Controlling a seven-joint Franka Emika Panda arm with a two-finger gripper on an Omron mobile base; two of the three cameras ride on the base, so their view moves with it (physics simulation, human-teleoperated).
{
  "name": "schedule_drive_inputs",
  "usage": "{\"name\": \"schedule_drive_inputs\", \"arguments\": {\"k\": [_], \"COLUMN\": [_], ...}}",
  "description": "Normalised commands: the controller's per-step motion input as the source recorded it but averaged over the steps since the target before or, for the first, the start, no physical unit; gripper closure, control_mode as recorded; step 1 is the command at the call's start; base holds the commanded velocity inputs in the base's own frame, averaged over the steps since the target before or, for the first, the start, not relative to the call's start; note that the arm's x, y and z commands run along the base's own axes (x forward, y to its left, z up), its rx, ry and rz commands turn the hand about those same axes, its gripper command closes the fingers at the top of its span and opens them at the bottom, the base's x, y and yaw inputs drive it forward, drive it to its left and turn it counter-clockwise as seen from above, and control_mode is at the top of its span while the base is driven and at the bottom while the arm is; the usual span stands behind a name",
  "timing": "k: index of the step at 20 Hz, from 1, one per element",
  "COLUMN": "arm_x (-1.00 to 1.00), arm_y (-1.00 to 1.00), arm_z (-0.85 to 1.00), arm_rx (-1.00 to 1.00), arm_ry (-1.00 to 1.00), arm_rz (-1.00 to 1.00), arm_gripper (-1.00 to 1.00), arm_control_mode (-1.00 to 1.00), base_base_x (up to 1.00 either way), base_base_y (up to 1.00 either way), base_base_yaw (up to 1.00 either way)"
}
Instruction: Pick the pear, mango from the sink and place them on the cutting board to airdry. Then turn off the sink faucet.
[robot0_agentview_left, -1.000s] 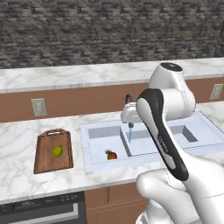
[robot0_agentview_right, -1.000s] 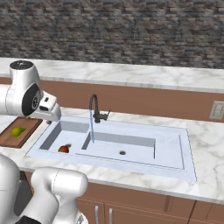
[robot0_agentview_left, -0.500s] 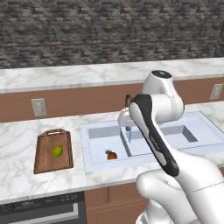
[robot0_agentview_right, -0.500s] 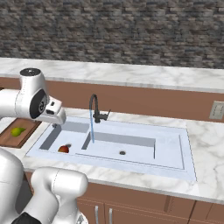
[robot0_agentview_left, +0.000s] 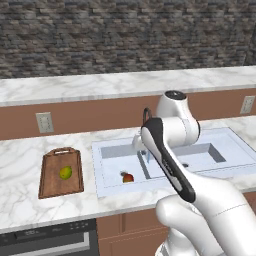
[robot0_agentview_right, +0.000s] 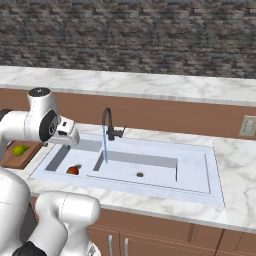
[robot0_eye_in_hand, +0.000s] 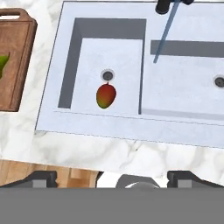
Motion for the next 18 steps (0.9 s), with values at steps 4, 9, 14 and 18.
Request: {"name": "schedule_drive_inputs", "arguments": {"k": [4, 9, 14, 18], "arm_x": [0.29, 0.32, 0.28, 0.24], "arm_y": [0.06, 0.14, 0.13, 0.02], "arm_z": [-0.13, -0.12, -0.14, -0.25], "arm_rx": [0.0, 0.0, 0.0, 0.0], "arm_ry": [0.0, 0.01, 0.0, 0.03], "arm_rz": [0.01, 0.0, 0.0, 0.0], "arm_gripper": [-1.0, -1.0, -1.0, -1.0], "arm_control_mode": [-1.0, -1.0, -1.0, -1.0], "base_base_x": [0.0, 0.0, 0.0, 0.0], "base_base_y": [0.0, 0.0, 0.0, 0.0], "base_base_yaw": [0.0, 0.0, 0.0, 0.0]}}
